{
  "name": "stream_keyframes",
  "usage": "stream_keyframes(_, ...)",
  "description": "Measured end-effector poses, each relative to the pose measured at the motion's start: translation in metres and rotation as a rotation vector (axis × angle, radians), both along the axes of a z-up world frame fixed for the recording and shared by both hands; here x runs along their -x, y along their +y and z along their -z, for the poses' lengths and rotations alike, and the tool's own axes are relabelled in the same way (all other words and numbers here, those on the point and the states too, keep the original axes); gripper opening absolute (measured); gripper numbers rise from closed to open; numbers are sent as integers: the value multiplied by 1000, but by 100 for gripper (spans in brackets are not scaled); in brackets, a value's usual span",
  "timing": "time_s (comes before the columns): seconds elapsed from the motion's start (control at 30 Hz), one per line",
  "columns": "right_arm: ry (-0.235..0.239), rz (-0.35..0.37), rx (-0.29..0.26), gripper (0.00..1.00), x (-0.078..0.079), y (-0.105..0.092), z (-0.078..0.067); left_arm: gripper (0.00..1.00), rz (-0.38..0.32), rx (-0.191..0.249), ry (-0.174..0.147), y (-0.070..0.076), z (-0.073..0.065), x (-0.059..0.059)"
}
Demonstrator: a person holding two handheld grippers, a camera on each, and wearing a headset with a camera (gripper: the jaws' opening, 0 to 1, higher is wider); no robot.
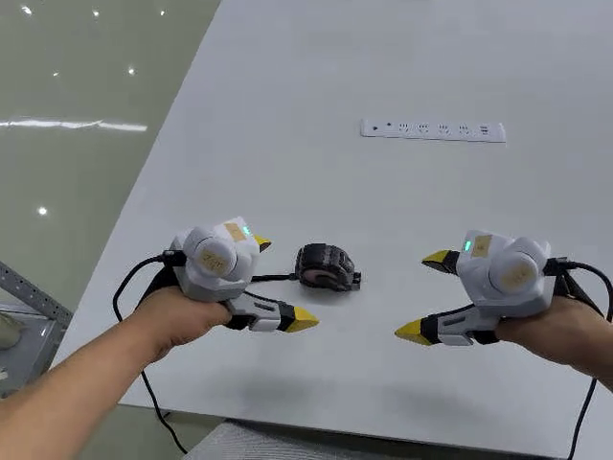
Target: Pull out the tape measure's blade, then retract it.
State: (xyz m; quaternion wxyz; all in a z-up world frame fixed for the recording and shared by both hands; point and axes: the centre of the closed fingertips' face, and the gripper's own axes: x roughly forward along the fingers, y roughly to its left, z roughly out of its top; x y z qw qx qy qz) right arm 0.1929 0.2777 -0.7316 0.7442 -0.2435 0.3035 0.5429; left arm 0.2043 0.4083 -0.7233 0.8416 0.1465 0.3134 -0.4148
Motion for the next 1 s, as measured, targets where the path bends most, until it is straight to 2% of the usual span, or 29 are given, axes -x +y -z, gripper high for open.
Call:
stream_keyframes(0.23,-16,-58,25,58,-7,8,11,79,24,3,4,-7,5,-10)
stream_keyframes(0.47,-14,-92,38,55,-15,14,21,74,72,-40,-4,-12,15,-17)
stream_keyframes(0.83,-2,-134,53,47,-27,25,41,70,139,-66,-14,-26,23,-30)
stream_keyframes(1.0,-16,-141,56,44,-36,29,47,68,175,-85,-18,-31,30,-36)
